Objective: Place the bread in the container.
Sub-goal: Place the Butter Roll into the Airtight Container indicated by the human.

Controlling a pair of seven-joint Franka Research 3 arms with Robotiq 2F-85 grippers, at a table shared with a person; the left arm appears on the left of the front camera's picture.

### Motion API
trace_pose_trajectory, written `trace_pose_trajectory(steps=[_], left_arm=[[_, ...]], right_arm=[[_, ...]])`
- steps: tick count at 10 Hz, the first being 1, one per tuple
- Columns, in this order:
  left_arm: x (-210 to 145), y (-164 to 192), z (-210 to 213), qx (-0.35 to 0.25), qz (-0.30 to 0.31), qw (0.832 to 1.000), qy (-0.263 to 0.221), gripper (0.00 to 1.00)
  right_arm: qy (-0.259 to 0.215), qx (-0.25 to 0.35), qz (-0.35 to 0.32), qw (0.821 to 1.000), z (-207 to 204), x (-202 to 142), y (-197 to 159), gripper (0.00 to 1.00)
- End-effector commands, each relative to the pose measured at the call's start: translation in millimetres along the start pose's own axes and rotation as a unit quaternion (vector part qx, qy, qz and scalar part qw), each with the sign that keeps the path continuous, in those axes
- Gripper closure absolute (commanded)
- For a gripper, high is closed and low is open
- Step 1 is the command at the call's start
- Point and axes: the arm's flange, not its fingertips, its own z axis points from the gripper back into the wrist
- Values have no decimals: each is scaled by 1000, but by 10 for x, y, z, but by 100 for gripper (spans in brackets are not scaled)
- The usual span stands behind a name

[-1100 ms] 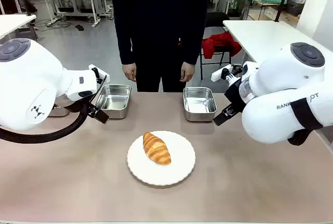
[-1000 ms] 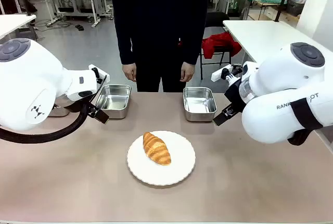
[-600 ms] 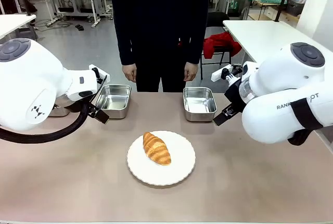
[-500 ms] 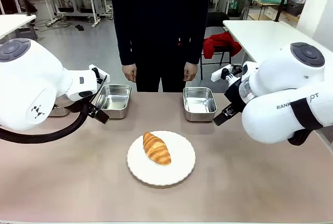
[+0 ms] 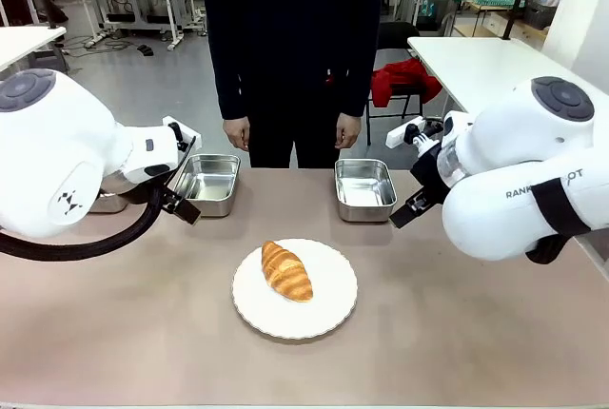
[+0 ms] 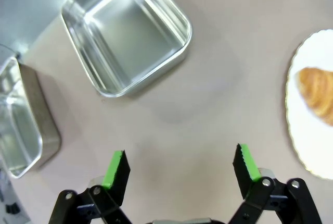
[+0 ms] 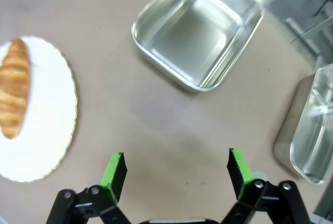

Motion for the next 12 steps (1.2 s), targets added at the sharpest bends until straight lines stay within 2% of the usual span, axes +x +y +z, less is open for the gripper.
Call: trace_pose_trajectory(steps=[1,3,4,6,8,9,10,12], left_arm=[[336,292,451,-49,12,998,-44,0],[570,774,865,-69,4,997,-41,0],[625,1080,1063,-89,-18,995,-33,0],[523,1654,1351,-157,-102,980,-64,0],[368,2156,1300,-167,-201,963,-70,0],[333,2218,1228,-159,-214,959,-98,0],[327,1932,1532,-151,-148,975,-70,0],[327,1932,1532,-151,-148,975,-70,0]], right_arm=[[-23,14,12,1000,352,473,-326,0],[-53,44,2,998,766,726,-838,0],[-66,66,-2,996,944,728,-1201,0],[-100,112,2,989,1116,445,-1846,0],[-126,135,-8,983,1064,141,-2052,0],[-123,129,8,984,1027,61,-1980,0],[-118,113,-11,987,1261,219,-2008,0],[-118,113,-11,987,1261,219,-2008,0]])
